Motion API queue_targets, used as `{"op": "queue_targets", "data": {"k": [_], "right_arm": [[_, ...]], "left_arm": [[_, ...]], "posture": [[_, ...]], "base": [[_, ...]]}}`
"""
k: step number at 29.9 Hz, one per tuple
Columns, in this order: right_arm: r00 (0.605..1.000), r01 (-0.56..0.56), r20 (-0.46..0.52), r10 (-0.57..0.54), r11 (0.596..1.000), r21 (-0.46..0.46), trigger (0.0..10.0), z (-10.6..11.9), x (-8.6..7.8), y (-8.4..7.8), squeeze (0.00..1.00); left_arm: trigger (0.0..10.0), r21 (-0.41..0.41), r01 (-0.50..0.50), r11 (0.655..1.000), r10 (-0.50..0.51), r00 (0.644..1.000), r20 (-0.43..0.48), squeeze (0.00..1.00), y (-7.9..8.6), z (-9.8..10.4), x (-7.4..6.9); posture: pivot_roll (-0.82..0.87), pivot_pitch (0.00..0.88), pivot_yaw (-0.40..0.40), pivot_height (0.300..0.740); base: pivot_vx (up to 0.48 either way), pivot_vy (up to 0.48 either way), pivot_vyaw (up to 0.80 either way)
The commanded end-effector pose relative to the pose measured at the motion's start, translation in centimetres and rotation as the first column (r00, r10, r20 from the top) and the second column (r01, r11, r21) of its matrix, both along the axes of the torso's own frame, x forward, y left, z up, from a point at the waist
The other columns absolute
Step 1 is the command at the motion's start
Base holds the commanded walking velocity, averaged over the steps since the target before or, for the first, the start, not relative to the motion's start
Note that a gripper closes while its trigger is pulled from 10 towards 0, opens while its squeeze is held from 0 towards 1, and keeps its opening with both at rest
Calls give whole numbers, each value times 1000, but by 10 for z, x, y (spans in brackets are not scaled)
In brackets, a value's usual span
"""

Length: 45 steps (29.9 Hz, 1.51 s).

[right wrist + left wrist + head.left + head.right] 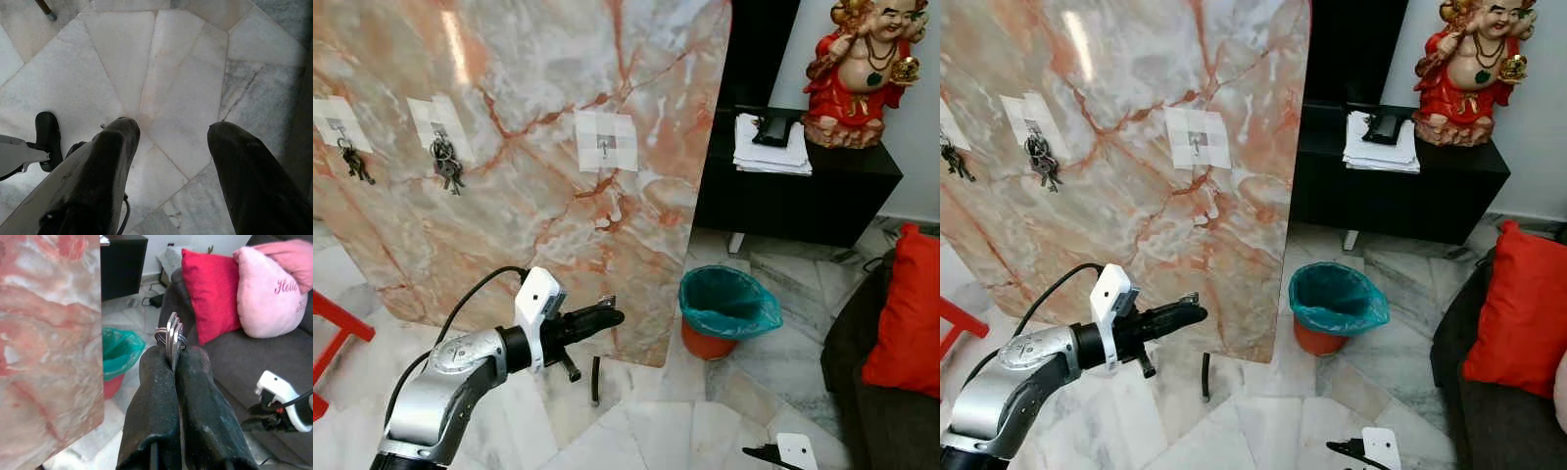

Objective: Hang keys on a hook

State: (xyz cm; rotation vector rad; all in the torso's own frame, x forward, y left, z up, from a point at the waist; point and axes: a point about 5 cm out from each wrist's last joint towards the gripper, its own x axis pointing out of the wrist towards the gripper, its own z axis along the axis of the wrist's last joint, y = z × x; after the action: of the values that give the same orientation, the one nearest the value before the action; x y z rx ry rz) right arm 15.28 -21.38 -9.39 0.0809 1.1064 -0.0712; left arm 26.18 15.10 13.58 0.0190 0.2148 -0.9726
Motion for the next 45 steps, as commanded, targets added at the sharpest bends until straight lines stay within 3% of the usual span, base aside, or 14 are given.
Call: {"op": "queue_targets", "data": {"k": [1,6,14,22,24,26,31,32,33,34,35,37,40,45], "right_arm": [[1000,7,5,-7,1000,-7,10000,1,0,-2,0],[1000,6,4,-6,1000,-8,10000,1,0,-2,0],[1000,-22,-9,22,1000,-10,10000,0,0,0,0],[999,-52,-15,52,999,-11,10000,1,1,0,0],[998,-57,-15,57,998,-10,10000,1,2,0,0],[998,-57,-14,57,998,-9,10000,1,2,0,0],[998,-57,-9,57,998,-15,10000,1,3,-1,0],[998,-56,-8,56,998,-17,10000,1,3,-1,0],[999,-50,-7,50,999,-18,10000,2,3,-2,0],[999,-47,-6,47,999,-18,10000,2,3,-2,0],[999,-46,-6,46,999,-18,10000,2,3,-2,0],[999,-51,-7,51,999,-19,10000,2,3,-2,0],[999,-44,-6,44,999,-19,10000,2,3,-3,0],[999,-54,-7,54,998,-23,10000,2,4,-3,0]], "left_arm": [[10000,90,-6,996,4,1000,18,0,2,0,2],[10000,516,-61,855,61,998,17,0,27,-37,6],[10000,766,-48,642,298,936,-190,0,71,-124,-23],[10000,822,134,553,472,763,-441,0,88,-201,-97],[10000,848,49,528,571,718,-398,0,92,-209,-104],[10000,802,-170,573,732,547,-407,0,87,-216,-107],[10000,833,-213,510,803,465,-373,0,88,-225,-120],[10000,814,-270,515,830,393,-396,0,86,-227,-122],[10000,780,-389,490,872,225,-435,0,83,-230,-125],[10000,781,-401,478,878,198,-436,0,83,-230,-126],[10000,786,-400,472,881,193,-431,0,83,-231,-127],[10000,788,-347,509,854,320,-411,0,80,-230,-123],[10000,669,-556,494,860,200,-469,0,72,-227,-109],[10000,795,-512,324,946,173,-275,0,91,-225,-112]], "posture": [[22,6,-64,740],[26,6,-58,740],[28,2,-54,740],[38,2,-61,740],[30,3,-62,740],[35,4,-68,740],[34,6,-76,740],[36,6,-78,740],[39,6,-82,740],[39,7,-85,740],[39,7,-85,740],[30,5,-84,740],[31,5,-86,740],[33,6,-93,740]], "base": [[0,0,0],[0,0,0],[0,0,0],[0,0,0],[0,0,0],[0,0,0],[0,0,0],[0,0,0],[0,0,0],[0,0,0],[0,0,0],[0,0,0],[0,0,0],[0,0,0]]}}
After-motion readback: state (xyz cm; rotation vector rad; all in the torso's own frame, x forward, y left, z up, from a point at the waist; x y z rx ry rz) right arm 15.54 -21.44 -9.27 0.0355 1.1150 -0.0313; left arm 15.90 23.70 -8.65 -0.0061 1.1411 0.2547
